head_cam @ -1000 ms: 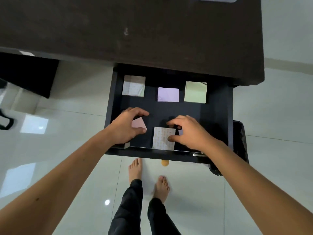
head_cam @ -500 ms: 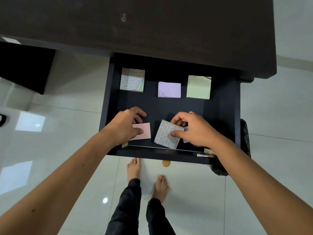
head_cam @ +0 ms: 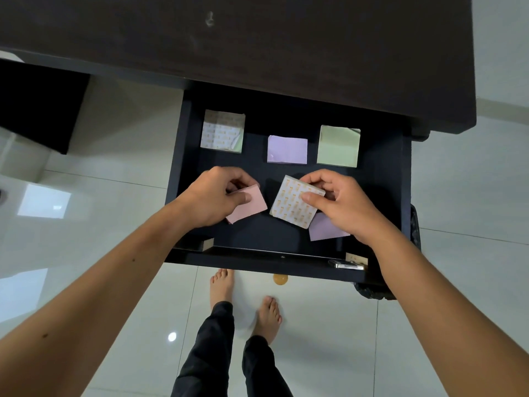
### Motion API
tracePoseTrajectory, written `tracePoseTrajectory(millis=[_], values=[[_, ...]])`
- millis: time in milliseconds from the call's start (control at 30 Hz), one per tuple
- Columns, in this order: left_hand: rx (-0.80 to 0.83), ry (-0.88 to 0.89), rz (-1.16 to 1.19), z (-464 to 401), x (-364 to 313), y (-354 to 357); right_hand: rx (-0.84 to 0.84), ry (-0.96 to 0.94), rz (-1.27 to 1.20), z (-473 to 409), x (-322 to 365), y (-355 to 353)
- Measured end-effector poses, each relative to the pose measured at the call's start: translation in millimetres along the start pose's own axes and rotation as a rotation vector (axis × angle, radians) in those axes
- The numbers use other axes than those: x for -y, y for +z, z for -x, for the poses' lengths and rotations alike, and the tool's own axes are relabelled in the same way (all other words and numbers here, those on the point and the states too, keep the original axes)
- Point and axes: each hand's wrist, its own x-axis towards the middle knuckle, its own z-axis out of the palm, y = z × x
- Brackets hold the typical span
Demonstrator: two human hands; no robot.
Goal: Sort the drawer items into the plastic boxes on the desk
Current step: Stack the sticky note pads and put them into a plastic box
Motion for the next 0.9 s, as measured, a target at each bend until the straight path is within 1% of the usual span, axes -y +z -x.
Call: tracePoseTrajectory(millis=[167,233,300,367,467,533,700,900], values=[[0.026,-0.053,0.209,-3.2,3.8,5.0,-0.02,-0.032,-0.176,-0.1,7.2,-1.1],[0.044,-0.055,0.247,-3.7,2.4,5.9,-0.01,-0.027,-0.238,0.3,8.9,-0.8],[0.059,-0.035,0.227,-4.2,1.5,6.8,-0.016,-0.026,-0.262,1.0,10.9,-1.3],[0.052,0.005,0.131,-4.7,2.4,8.6,-0.045,-0.022,-0.266,0.8,12.1,-2.2],[0.019,0.078,-0.032,-3.2,3.3,12.5,-0.077,-0.016,-0.261,-0.6,11.7,-2.4],[-0.019,0.135,-0.069,-3.2,3.5,13.1,-0.081,-0.013,-0.257,-1.6,11.7,-1.6],[-0.09,0.197,0.013,-4.2,0.0,8.3,-0.065,-0.02,-0.252,-2.9,15.1,0.5],[-0.097,0.205,0.162,-2.5,-2.7,3.8,-0.039,-0.029,-0.267,-5.9,20.5,6.9]])
